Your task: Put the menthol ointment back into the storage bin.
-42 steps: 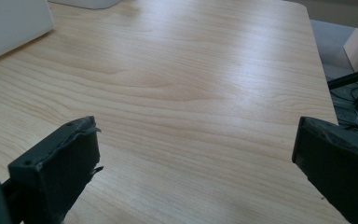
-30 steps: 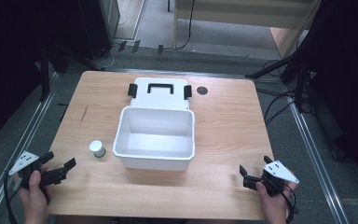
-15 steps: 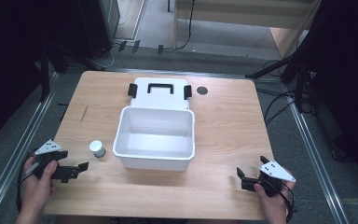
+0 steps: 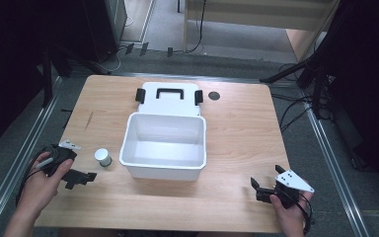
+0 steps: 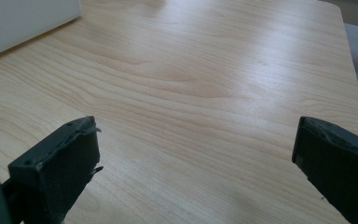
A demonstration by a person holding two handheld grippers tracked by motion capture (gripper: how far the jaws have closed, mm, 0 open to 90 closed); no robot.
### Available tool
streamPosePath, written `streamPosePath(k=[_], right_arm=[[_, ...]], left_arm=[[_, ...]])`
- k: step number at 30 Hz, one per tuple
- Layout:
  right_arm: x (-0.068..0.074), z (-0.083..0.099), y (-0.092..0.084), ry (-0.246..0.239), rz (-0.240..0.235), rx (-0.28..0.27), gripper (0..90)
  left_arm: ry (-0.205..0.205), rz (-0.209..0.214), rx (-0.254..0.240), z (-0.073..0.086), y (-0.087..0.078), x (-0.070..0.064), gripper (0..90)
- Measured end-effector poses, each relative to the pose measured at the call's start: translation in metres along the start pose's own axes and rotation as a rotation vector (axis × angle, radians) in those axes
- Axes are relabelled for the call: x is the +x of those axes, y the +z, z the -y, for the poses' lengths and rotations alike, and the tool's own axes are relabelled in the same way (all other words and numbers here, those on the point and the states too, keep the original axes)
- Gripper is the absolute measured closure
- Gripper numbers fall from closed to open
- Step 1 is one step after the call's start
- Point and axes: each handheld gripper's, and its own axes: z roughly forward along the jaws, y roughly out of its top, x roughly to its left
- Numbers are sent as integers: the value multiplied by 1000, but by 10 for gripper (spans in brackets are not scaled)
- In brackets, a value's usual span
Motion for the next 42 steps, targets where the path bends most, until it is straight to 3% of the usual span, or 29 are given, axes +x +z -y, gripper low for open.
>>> streamPosePath(k=[6, 10, 12, 18, 21, 25, 30, 33, 36, 42], right_arm=[[0, 0, 0, -1, -5, 3, 9], [0, 0, 0, 0, -8, 4, 9], [0, 0, 0, -1, -10, 4, 9], [0, 0, 1, -5, -11, 6, 9], [1, 0, 1, -7, -15, 9, 9], [1, 0, 1, -8, -16, 13, 9], [1, -1, 1, -17, -20, 15, 9], [1, -1, 1, -19, -21, 17, 9], [1, -1, 2, -23, -26, 17, 9], [2, -1, 2, -22, -27, 23, 9]], left_arm=[[74, -24, 126, -19, 1, -9, 0], [103, -49, 173, -30, 3, -14, 0], [129, -80, 227, -39, 7, -15, 50], [146, -55, 259, -51, 12, -14, 76], [126, -68, 262, -57, 16, -13, 143], [126, -76, 298, -65, 21, -12, 160], [113, -75, 307, -74, 23, -13, 228], [115, -81, 315, -79, 27, -15, 274], [118, -58, 322, -84, 29, -18, 329], [113, -80, 341, -91, 33, -21, 420]])
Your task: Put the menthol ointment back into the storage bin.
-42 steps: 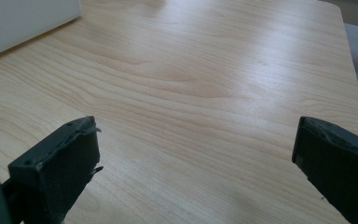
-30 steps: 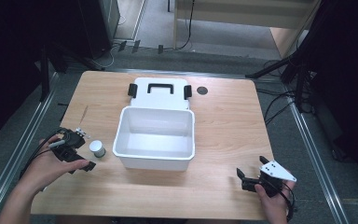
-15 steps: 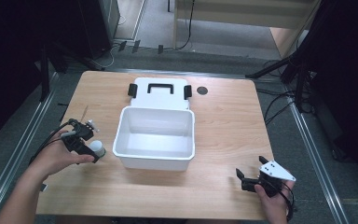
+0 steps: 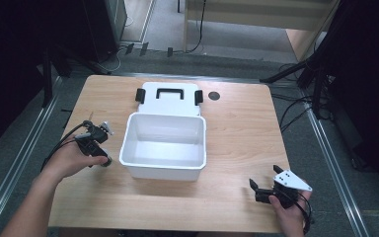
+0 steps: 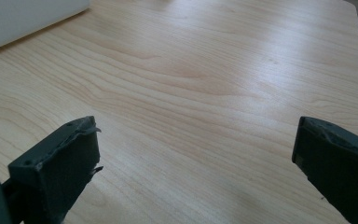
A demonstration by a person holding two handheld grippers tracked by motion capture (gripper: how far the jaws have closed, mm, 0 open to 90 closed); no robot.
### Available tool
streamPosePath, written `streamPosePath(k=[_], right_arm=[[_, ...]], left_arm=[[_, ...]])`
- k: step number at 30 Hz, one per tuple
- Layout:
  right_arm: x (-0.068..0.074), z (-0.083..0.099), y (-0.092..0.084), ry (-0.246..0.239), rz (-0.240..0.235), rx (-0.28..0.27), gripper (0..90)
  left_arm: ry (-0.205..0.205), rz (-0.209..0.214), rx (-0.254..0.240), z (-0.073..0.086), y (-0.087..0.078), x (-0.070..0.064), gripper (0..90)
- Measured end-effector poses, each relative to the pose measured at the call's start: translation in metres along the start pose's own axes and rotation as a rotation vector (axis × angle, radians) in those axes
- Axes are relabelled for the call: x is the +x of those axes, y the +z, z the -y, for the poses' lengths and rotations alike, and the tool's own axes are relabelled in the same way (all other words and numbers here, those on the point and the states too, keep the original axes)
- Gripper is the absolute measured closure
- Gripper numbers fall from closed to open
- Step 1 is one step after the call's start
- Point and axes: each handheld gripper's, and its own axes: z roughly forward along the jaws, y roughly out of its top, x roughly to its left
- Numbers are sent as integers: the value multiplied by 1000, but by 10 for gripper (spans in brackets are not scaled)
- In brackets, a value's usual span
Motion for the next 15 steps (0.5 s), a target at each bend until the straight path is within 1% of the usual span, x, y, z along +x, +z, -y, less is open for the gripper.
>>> streamPosePath(k=[3, 4, 5, 6, 8, 10, 11, 15], right_arm=[[0, 0, 0, 0, -2, 1, 9], [0, 0, 0, -1, -3, 2, 9], [0, 0, 0, -2, -3, 3, 9], [0, 0, 0, -3, -4, 3, 9], [0, 0, 0, -3, -5, 5, 9], [0, 0, 0, -2, -6, 5, 9], [0, 0, 0, -2, -7, 5, 9], [0, 0, 1, -1, -7, 6, 9]], left_arm=[[5, 4, -5, -1, -1, 0, 479], [5, 20, 0, -2, -1, 1, 503], [9, 22, 5, -1, -2, 1, 506], [14, 14, 6, -1, -2, 1, 507], [13, 10, 12, 0, -2, 1, 508], [17, 19, 12, 1, -4, 3, 509], [17, 23, 11, 1, -6, 4, 509], [21, 15, 2, 1, -19, 4, 510]])
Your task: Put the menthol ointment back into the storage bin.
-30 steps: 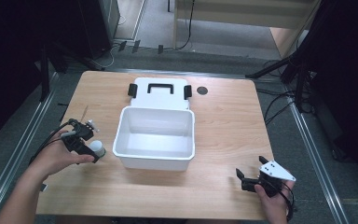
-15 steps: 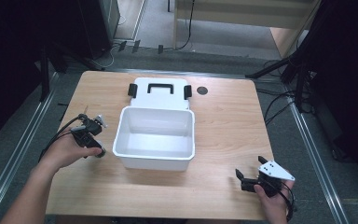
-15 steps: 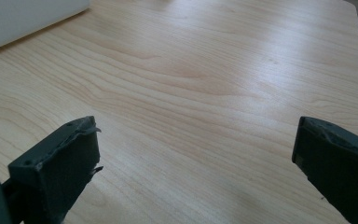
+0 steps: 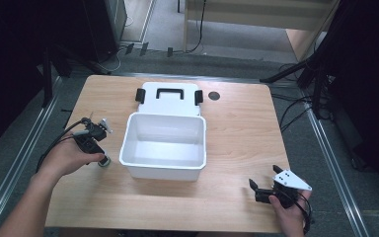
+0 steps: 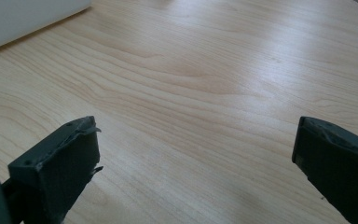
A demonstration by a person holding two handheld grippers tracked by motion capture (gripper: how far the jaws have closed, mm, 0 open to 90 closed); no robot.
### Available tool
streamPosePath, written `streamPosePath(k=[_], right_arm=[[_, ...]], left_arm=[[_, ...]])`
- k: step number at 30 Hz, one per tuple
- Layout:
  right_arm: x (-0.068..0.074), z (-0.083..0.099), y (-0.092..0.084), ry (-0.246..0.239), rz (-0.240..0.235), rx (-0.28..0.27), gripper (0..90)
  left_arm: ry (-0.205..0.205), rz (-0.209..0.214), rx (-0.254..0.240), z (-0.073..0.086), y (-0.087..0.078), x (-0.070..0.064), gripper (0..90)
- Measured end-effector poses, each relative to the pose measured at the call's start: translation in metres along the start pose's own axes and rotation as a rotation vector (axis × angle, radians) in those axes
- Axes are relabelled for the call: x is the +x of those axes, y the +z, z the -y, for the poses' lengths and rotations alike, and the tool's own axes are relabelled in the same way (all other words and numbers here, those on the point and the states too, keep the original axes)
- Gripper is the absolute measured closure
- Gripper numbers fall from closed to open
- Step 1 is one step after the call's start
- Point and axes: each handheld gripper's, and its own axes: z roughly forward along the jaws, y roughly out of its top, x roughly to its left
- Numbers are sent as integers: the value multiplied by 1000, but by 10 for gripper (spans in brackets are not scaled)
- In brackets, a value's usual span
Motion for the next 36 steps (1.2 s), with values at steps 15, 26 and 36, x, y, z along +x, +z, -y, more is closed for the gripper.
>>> streamPosePath(k=[15, 26, 36], right_arm=[[0, 0, 0, -1, -1, -2, 9], [0, 0, 0, -4, 1, 0, 9], [0, 0, 0, -4, 1, 0, 9]], left_arm=[[20, -29, -21, -2, -58, -3, 512], [45, -40, -22, -5, -91, -9, 512], [82, -46, -40, -15, -116, -21, 513]])
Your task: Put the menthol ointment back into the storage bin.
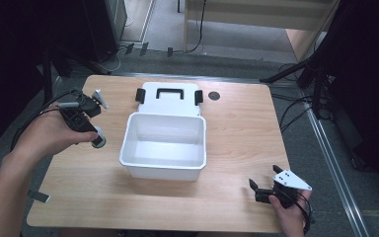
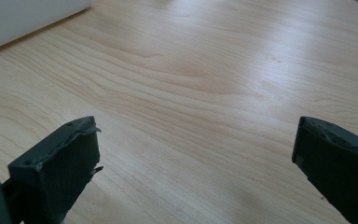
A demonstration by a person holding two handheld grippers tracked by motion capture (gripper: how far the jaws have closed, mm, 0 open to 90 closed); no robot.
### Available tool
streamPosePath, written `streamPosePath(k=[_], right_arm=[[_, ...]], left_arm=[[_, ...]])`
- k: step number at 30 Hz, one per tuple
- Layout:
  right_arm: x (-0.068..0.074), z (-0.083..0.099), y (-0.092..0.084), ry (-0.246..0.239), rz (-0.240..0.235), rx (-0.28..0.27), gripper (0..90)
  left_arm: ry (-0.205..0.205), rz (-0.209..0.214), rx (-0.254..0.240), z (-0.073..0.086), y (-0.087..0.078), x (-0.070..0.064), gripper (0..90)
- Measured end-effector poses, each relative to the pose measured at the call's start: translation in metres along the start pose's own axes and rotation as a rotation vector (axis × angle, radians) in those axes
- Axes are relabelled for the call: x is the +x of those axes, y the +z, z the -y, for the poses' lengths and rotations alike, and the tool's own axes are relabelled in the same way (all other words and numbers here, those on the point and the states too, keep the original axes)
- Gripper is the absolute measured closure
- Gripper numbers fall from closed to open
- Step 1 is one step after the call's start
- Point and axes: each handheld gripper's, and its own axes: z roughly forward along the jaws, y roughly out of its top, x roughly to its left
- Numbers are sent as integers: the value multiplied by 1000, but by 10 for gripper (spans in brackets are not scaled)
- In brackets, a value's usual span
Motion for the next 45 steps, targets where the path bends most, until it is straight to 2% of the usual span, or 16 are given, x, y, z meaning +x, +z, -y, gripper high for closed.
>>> streamPosePath(k=[3, 6, 8, 13, 20, 33, 45], right_arm=[[0, 0, 0, 0, -2, 2, 9], [0, 0, 0, 2, -2, 2, 9], [0, 0, 0, -1, -2, 2, 9], [0, 0, 0, -2, -2, 2, 9], [1, 0, 0, -3, -3, 3, 9], [1, 0, 0, -5, -4, 4, 9], [1, 0, 0, -10, -5, 7, 9]], left_arm=[[11, -1, -5, -3, -6, -3, 513], [12, 1, -31, -5, -10, -7, 513], [24, -7, -18, -6, -12, -9, 513], [35, -5, -39, -12, -20, -15, 513], [80, 7, -52, -23, -27, -26, 513], [132, 24, -53, -44, -17, -45, 513], [166, 37, -40, -58, -6, -55, 513]])
